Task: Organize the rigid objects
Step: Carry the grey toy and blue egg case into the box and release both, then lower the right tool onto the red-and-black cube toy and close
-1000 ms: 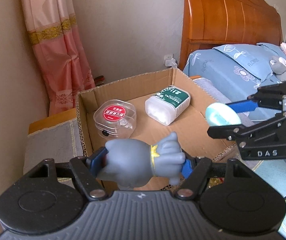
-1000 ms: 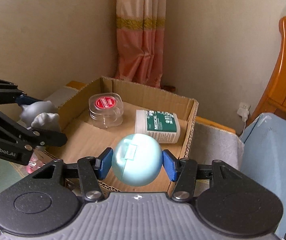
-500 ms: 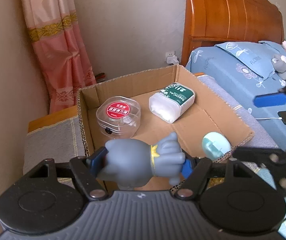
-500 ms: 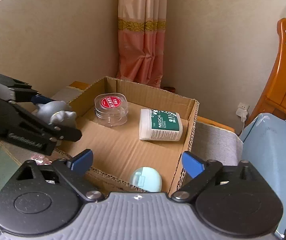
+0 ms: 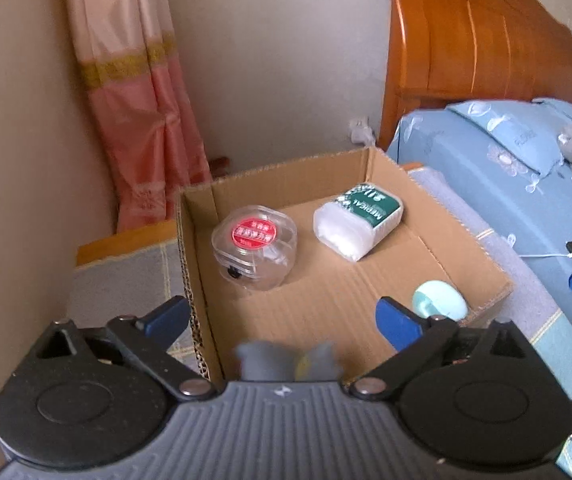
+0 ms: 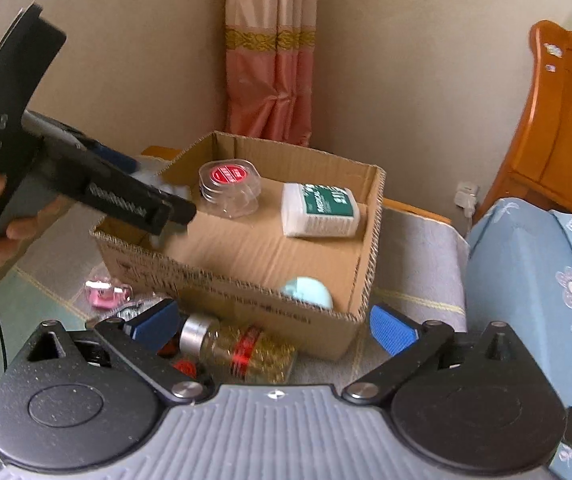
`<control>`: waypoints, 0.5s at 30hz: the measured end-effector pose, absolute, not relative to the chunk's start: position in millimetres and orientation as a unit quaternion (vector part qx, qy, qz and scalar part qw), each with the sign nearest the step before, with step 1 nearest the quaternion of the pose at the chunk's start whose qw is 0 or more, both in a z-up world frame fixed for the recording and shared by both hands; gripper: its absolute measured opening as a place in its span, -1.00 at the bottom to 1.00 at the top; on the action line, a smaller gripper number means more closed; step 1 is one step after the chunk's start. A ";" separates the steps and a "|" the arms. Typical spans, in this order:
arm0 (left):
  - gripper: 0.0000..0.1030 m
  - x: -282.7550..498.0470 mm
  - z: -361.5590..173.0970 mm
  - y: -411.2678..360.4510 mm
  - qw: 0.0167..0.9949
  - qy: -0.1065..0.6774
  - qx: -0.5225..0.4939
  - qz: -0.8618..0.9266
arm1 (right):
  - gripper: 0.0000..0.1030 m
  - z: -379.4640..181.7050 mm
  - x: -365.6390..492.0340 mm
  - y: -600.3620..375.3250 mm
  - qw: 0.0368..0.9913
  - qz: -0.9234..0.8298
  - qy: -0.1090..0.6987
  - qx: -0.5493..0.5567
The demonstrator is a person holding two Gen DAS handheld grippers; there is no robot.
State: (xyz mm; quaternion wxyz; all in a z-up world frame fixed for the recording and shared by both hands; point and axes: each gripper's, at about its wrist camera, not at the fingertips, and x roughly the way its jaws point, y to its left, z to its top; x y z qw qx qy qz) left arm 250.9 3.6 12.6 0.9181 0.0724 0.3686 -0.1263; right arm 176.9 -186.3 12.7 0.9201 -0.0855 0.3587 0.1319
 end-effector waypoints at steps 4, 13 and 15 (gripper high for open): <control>0.93 235.2 15.9 7.7 0.918 0.371 0.078 -0.118 | 1.00 5.7 161.6 -191.8 0.921 0.119 0.367 -0.059; 0.95 192.5 10.1 19.5 0.920 0.370 0.074 -0.104 | 1.00 -11.1 138.7 -205.4 0.925 0.067 0.374 -0.001; 0.97 182.5 4.9 22.6 0.921 0.370 0.066 -0.104 | 1.00 -14.9 135.4 -206.4 0.925 0.062 0.374 0.006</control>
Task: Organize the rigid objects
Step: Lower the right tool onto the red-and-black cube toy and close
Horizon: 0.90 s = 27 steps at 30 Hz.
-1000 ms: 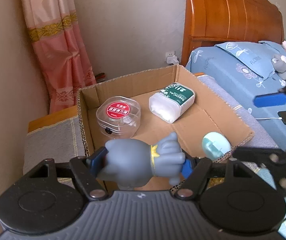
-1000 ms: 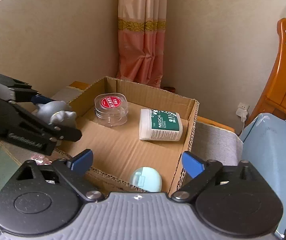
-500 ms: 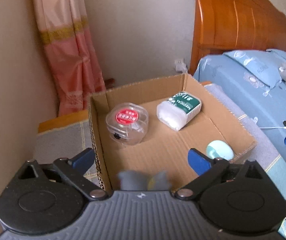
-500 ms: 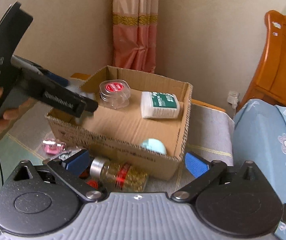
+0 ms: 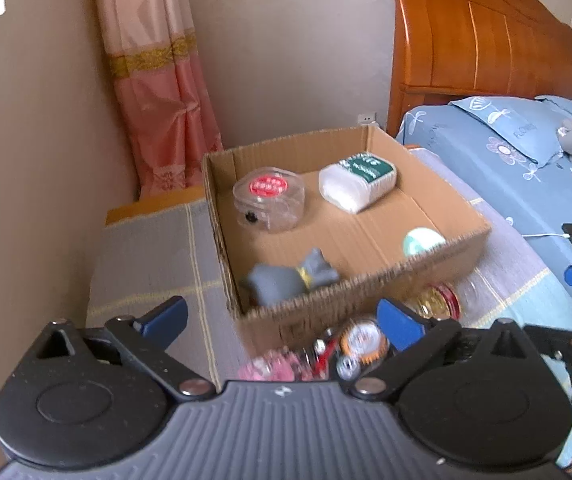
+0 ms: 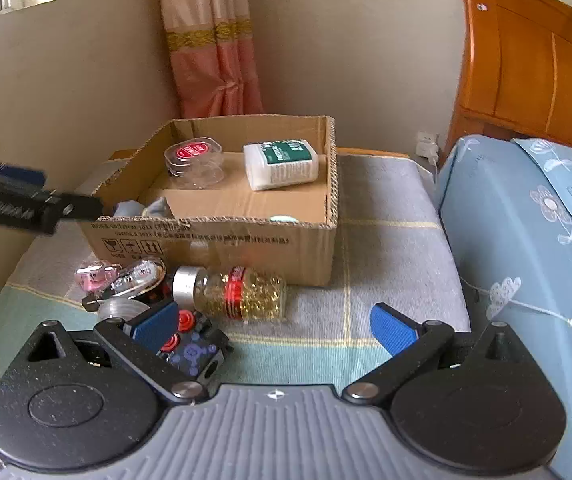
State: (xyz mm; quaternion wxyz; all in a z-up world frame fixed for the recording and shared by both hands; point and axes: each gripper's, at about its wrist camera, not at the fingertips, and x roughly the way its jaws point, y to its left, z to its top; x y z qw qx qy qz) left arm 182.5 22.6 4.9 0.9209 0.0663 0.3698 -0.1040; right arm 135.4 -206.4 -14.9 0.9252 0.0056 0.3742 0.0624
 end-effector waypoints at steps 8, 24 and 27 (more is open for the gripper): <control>0.97 150.7 -15.8 31.3 0.924 0.369 0.053 -0.087 | 1.00 -38.0 142.9 -195.0 0.915 0.067 0.397 0.018; 0.97 128.8 -30.9 59.7 0.931 0.361 0.027 -0.053 | 1.00 -74.1 199.6 -153.9 0.894 0.033 0.447 0.021; 0.97 128.8 -32.3 58.8 0.930 0.363 0.028 -0.058 | 1.00 -80.3 198.8 -156.0 0.890 0.031 0.454 0.013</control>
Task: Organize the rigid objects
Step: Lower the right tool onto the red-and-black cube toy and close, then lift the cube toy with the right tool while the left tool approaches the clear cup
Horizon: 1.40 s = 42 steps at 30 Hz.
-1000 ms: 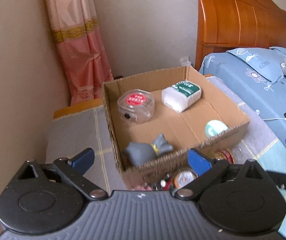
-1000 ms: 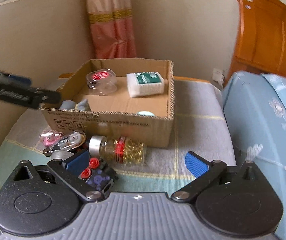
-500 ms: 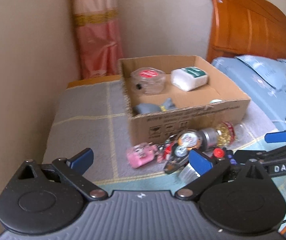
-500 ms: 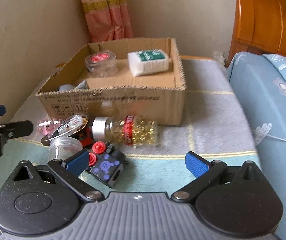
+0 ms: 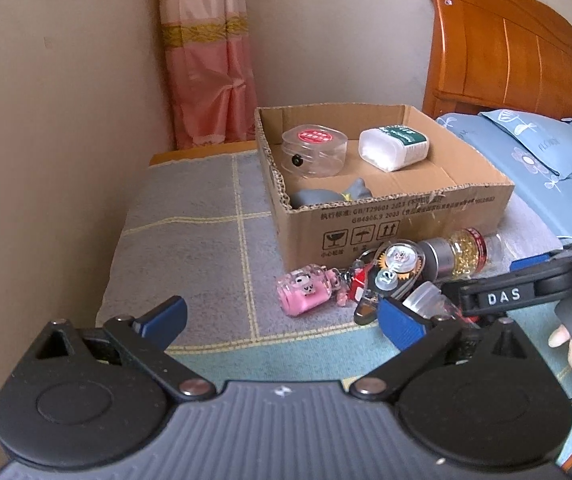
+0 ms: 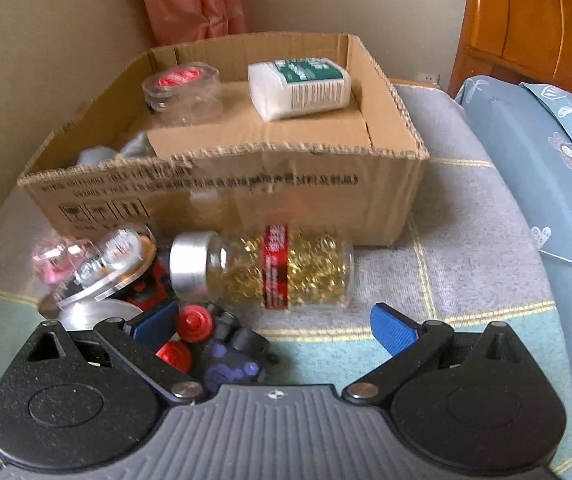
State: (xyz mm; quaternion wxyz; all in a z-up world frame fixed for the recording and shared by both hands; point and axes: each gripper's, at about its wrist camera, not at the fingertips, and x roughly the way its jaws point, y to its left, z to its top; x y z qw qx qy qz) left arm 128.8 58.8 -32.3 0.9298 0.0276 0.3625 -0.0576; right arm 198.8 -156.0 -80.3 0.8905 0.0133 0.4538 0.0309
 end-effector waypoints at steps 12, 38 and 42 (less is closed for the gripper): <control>0.97 127.4 -34.2 34.3 0.920 0.363 0.044 -0.140 | 1.00 -90.5 165.8 -197.7 0.886 0.016 0.463 -0.022; 0.96 123.3 -55.8 -17.8 0.835 0.420 0.110 -0.339 | 1.00 -94.4 131.5 -217.0 0.899 0.064 0.430 -0.043; 0.96 121.0 -63.4 -24.0 0.842 0.412 0.135 -0.321 | 1.00 -94.7 128.2 -217.7 0.900 0.065 0.428 -0.043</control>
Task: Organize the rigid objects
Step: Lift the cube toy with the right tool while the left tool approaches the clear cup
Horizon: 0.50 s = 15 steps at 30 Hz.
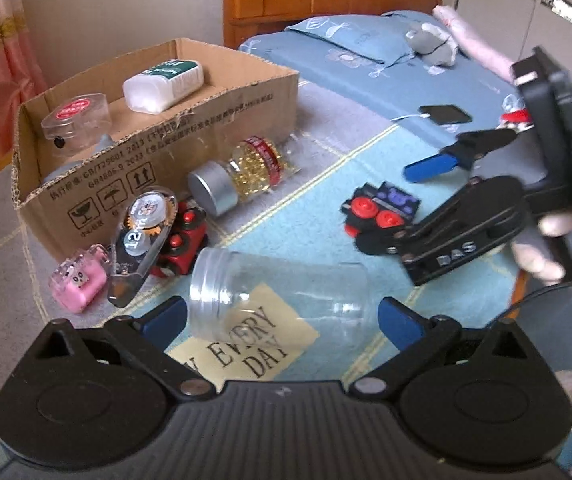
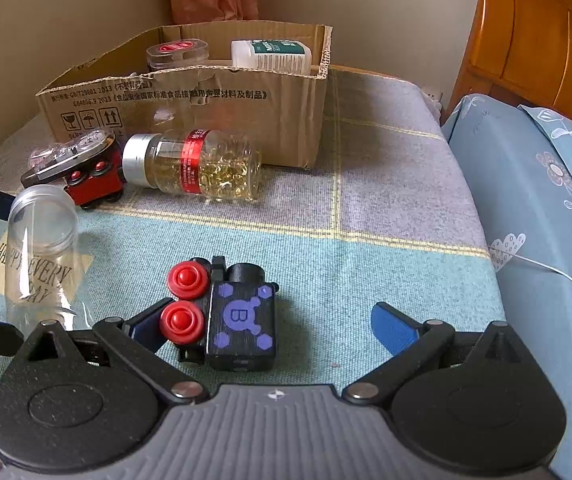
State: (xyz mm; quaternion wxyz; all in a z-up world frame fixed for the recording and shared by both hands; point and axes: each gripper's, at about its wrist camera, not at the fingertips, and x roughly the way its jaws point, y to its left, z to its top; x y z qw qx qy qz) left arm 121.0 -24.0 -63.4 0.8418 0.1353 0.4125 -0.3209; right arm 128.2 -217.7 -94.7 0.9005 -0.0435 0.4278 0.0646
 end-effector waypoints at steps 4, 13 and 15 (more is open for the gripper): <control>0.95 119.6 -71.2 -34.4 0.843 0.400 0.161 -0.321 | 1.00 -95.2 119.9 -222.0 0.902 0.069 0.424 -0.045; 0.76 119.4 -77.7 -35.7 0.859 0.384 0.167 -0.294 | 1.00 -97.1 103.1 -227.0 0.910 0.083 0.402 -0.052; 0.76 117.1 -76.7 -30.8 0.862 0.388 0.168 -0.278 | 1.00 -97.1 103.0 -227.0 0.910 0.083 0.402 -0.052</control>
